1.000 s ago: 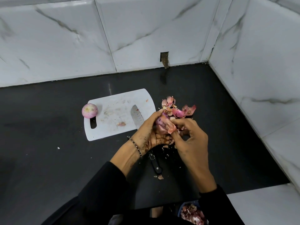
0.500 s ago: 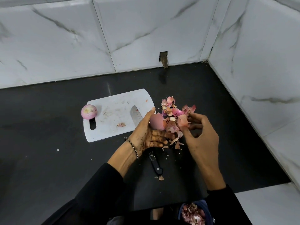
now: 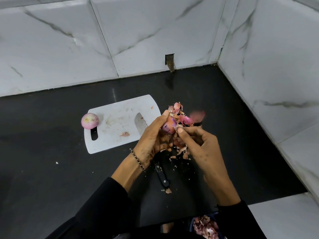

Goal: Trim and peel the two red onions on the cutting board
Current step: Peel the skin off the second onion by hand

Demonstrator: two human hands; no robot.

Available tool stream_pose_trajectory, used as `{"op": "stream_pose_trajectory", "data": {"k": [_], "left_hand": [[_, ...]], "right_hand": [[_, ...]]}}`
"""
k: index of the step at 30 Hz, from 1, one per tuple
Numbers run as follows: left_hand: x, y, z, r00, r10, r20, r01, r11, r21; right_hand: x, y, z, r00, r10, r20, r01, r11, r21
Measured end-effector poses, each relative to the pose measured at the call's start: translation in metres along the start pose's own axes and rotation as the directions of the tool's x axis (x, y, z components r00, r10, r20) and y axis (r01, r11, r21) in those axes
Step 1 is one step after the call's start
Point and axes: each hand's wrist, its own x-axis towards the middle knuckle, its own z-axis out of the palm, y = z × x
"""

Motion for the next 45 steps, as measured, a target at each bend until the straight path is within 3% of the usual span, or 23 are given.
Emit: {"op": "stream_pose_trajectory", "data": {"k": [11, 17, 23, 26, 35, 41, 45], "left_hand": [[0.003, -0.004, 0.003, 0.999, 0.035, 0.026, -0.037, 0.995, 0.094], [0.002, -0.004, 0.003, 0.998, -0.011, 0.054, 0.009, 0.999, 0.049], [-0.001, -0.013, -0.012, 0.992, 0.118, 0.039, -0.122, 0.985, 0.125], [-0.005, -0.015, -0.011, 0.991, 0.129, -0.026, -0.127, 0.991, 0.043], [-0.013, -0.006, -0.001, 0.999, -0.041, -0.003, 0.04, 0.99, -0.135], [-0.015, -0.005, 0.001, 0.988, -0.153, 0.035, 0.156, 0.925, -0.347], [-0.014, -0.007, 0.001, 0.985, -0.163, 0.051, 0.17, 0.909, -0.381]], "right_hand": [[0.008, -0.003, -0.01, 0.997, 0.072, 0.041, -0.074, 0.995, 0.071], [0.004, -0.005, -0.006, 0.978, 0.175, 0.112, -0.191, 0.968, 0.16], [0.001, -0.011, -0.001, 0.944, 0.276, 0.183, -0.319, 0.906, 0.277], [-0.001, -0.013, -0.001, 0.94, 0.259, 0.224, -0.319, 0.9, 0.297], [-0.01, -0.015, 0.002, 0.926, 0.235, 0.295, -0.325, 0.893, 0.31], [-0.015, -0.015, -0.001, 0.898, 0.242, 0.366, -0.397, 0.805, 0.44], [-0.016, -0.013, -0.006, 0.927, 0.247, 0.283, -0.357, 0.813, 0.46]]}}
